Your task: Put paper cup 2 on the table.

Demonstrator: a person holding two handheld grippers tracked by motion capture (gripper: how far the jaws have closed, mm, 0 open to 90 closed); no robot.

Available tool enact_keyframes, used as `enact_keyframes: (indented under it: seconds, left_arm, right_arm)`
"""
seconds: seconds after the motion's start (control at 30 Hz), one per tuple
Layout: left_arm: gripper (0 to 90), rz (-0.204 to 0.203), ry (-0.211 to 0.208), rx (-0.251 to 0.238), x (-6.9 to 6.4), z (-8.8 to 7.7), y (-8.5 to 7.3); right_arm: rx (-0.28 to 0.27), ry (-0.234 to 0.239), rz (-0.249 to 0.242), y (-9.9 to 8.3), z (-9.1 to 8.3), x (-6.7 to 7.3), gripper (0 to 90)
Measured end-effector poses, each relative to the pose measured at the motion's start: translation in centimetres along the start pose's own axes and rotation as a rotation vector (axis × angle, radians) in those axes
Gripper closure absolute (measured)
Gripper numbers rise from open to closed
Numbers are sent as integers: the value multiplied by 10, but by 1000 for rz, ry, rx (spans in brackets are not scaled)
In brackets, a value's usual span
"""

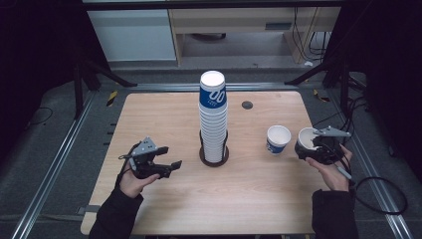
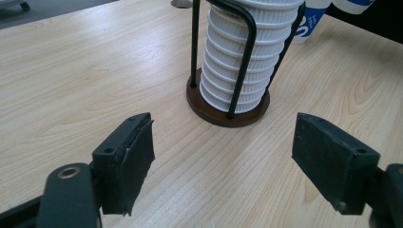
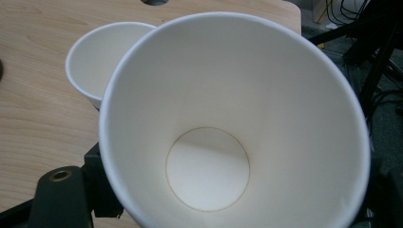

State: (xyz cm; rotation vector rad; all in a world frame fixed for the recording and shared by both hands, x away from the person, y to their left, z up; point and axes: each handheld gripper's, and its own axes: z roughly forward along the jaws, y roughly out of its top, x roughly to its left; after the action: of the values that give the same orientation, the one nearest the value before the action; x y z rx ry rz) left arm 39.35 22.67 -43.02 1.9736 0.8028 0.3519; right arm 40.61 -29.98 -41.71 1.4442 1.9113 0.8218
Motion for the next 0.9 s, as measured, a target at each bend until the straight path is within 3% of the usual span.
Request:
enact_keyframes:
  seconds: [0.37, 0.9]
  left_arm:
    - [211, -8, 16, 3, 2, 2, 0]
    - [210, 0, 31, 7, 3, 1, -1]
  right_arm:
    - [49, 9, 3, -14, 21, -9, 199]
    - [93, 46, -20, -18, 39, -6, 196]
